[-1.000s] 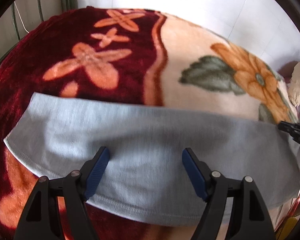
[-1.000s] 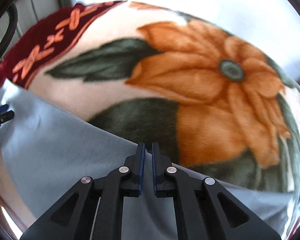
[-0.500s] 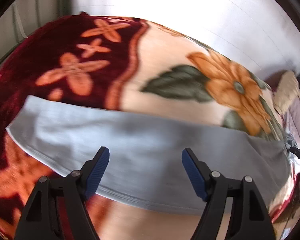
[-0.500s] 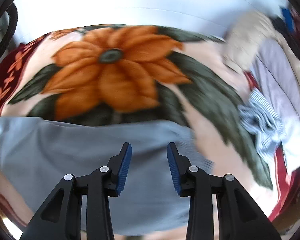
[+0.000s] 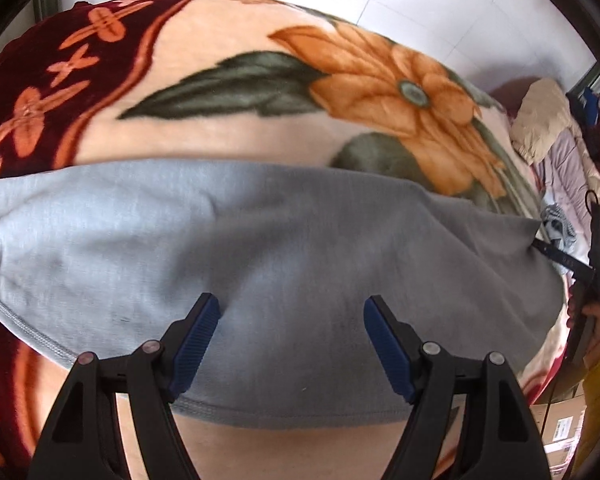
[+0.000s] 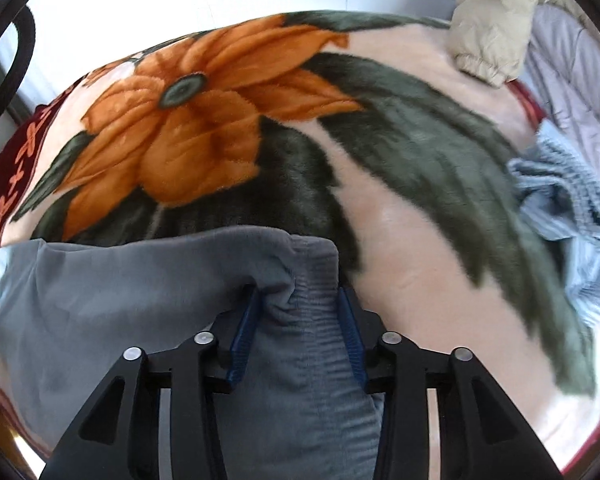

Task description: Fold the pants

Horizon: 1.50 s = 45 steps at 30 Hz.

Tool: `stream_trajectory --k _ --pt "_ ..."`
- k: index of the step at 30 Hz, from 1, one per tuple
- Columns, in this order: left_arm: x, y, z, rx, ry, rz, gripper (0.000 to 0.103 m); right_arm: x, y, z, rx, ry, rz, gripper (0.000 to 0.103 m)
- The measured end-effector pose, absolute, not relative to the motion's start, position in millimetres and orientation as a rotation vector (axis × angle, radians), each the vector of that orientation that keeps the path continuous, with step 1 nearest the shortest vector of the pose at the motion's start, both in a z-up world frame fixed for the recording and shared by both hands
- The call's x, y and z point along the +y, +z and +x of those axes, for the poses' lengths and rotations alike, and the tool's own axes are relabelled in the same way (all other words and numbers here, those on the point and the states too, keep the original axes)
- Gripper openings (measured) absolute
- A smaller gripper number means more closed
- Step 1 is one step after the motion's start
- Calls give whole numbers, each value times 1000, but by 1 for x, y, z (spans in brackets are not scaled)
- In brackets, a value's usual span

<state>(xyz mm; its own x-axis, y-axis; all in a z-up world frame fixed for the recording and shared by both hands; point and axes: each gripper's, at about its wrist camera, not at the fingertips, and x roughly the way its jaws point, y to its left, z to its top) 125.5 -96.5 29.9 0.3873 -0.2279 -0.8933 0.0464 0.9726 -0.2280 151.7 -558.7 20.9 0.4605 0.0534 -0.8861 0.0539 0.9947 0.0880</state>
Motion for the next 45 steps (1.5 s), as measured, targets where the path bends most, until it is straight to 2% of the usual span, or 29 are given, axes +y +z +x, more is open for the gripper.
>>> stream_trajectory --k 5,7,10,11,16,21,26,31,34,38,40,42,45 --pt "-101 25 126 1156 -163 -138 79 -560 18 149 1045 -15 174 46" --pt "-102 23 126 1155 -158 -127 79 -556 20 147 1025 -8 164 38" --pt "-105 23 125 1150 -162 -101 79 -551 30 140 969 -12 175 18" --pt "-105 23 124 1149 -164 -98 79 -551 35 136 945 -7 198 16" --pt "-104 23 121 1141 -162 -96 79 -556 63 94 772 -21 389 12" --pt "-110 23 117 1135 -168 -42 79 -545 101 65 678 -117 303 11" --pt "-111 21 115 1131 -164 -34 79 -535 102 82 769 -233 162 11" --pt "-113 20 113 1125 -172 -4 79 -540 47 111 933 -332 58 12" --pt "-112 19 114 1123 -180 -12 79 -542 22 113 952 -361 33 14" --pt "-112 19 113 1120 -190 -4 79 -544 28 107 933 -357 64 16" --pt "-111 21 113 1125 -193 -11 79 -550 41 103 929 -343 113 19" --pt "-110 22 111 1129 -195 -25 79 -554 55 97 909 -361 143 31" --pt "-103 27 107 1136 -189 -45 79 -552 79 80 865 -393 150 40"
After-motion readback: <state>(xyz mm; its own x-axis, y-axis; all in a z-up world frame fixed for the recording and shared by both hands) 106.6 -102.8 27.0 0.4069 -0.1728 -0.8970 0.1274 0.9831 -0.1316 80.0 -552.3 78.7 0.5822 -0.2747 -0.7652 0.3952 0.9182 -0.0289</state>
